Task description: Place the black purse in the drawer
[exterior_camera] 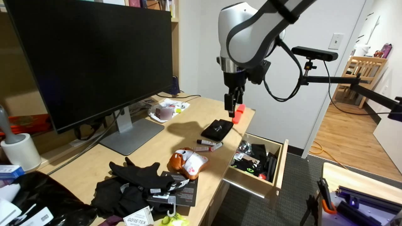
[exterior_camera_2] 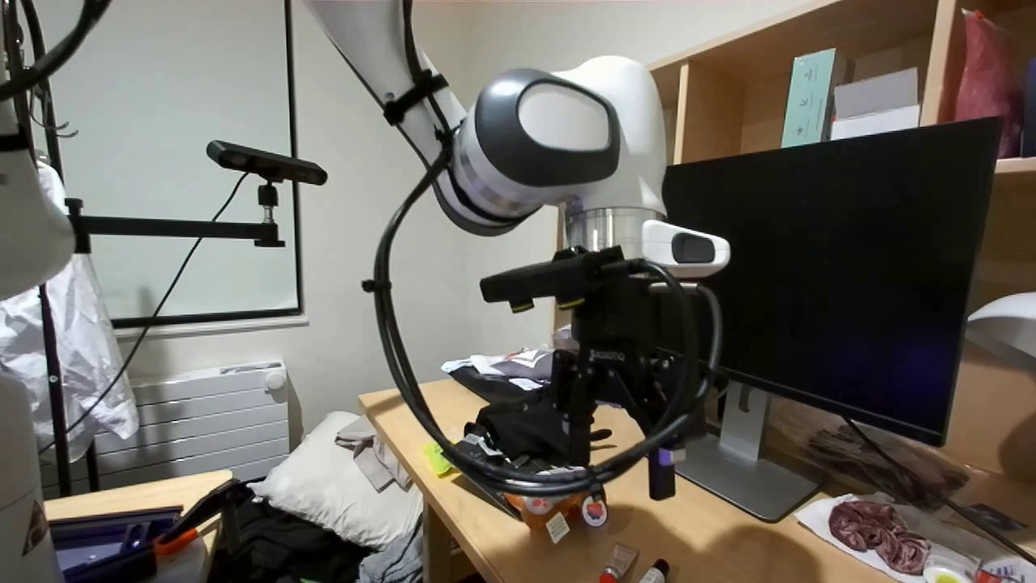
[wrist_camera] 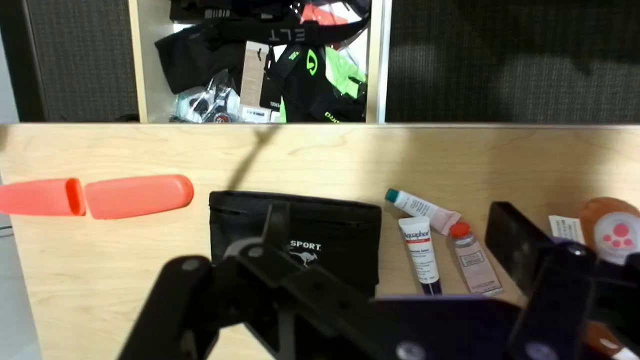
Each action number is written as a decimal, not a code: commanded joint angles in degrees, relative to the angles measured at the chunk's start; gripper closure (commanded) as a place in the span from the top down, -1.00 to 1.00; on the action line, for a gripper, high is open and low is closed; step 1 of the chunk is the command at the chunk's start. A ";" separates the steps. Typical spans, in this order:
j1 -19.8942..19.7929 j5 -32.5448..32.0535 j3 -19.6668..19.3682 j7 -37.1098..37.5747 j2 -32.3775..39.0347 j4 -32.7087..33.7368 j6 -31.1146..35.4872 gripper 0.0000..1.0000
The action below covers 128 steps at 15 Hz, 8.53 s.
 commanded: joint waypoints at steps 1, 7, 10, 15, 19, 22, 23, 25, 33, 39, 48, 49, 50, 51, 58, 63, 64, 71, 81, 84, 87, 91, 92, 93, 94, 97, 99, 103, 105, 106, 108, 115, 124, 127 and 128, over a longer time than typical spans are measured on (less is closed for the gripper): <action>0.32 -6.49 0.31 5.79 8.59 4.35 4.99 1.00; 3.37 -19.60 -3.39 15.28 20.24 10.67 8.90 1.00; 4.36 -23.33 -4.31 17.93 23.92 12.79 10.95 1.00; 5.44 -25.58 -4.50 20.26 27.83 14.70 13.43 1.00; 6.91 -27.43 -5.74 22.70 29.81 15.57 15.52 1.00; 8.44 -31.72 -7.70 26.72 31.09 15.84 18.82 1.00; 8.82 -32.90 -8.13 28.05 31.51 15.85 19.80 1.00; 9.39 -35.00 -8.80 30.46 32.11 15.64 21.35 1.00; 10.14 -42.39 -9.55 37.43 32.96 15.18 22.69 0.20; 9.01 -42.37 -8.41 37.35 32.49 14.54 22.14 -0.59; 7.47 -39.79 -6.25 34.20 29.98 12.08 21.98 -0.80; 7.35 -39.60 -5.89 33.85 28.97 11.20 22.28 -0.81; 7.20 -39.36 -5.41 33.38 27.43 9.97 22.59 -0.79; 7.05 -39.01 -4.88 33.02 26.06 8.91 22.53 -0.81; 4.89 -30.16 -0.41 25.80 10.93 -0.17 23.80 -0.82; 7.03 -35.09 -3.52 30.08 7.02 -0.59 20.92 0.02; 7.17 -36.22 -4.00 30.61 6.92 -0.45 20.73 0.16; 7.22 -37.75 -5.06 35.09 10.96 1.51 17.41 0.98; 5.62 -44.06 -3.59 33.75 19.95 8.25 7.25 1.00; 5.35 -48.00 -3.19 29.61 22.38 9.90 5.82 1.00; 4.90 -52.55 -2.52 25.74 24.04 10.69 5.37 1.00; 3.83 -56.59 -1.36 18.60 25.50 10.17 4.85 1.00; 3.34 -57.47 -1.05 16.48 25.89 10.12 5.01 1.00; 2.93 -58.03 -0.73 14.24 26.29 10.16 4.92 1.00; 2.20 -58.32 -0.28 11.46 26.61 10.06 5.41 1.00; 0.92 -59.17 0.77 4.96 27.19 9.85 5.87 1.00; 0.27 -58.75 1.51 3.26 27.09 9.70 6.52 1.00; -3.58 -49.03 5.06 -1.31 25.58 8.78 11.05 1.00; -5.84 -40.03 7.16 -7.21 25.65 8.63 12.03 1.00; -7.09 -35.04 8.17 -10.69 25.92 8.78 11.89 1.00; -8.74 -26.62 9.58 -16.29 25.82 9.31 11.04 1.00; -9.09 -8.57 9.69 -26.80 23.25 12.33 9.35 1.00; -6.05 -1.85 5.08 -13.57 24.99 16.77 11.82 1.00; -5.37 -0.06 4.05 -8.88 26.36 18.33 10.13 1.00; -5.16 1.05 3.68 -6.46 27.09 19.39 8.65 1.00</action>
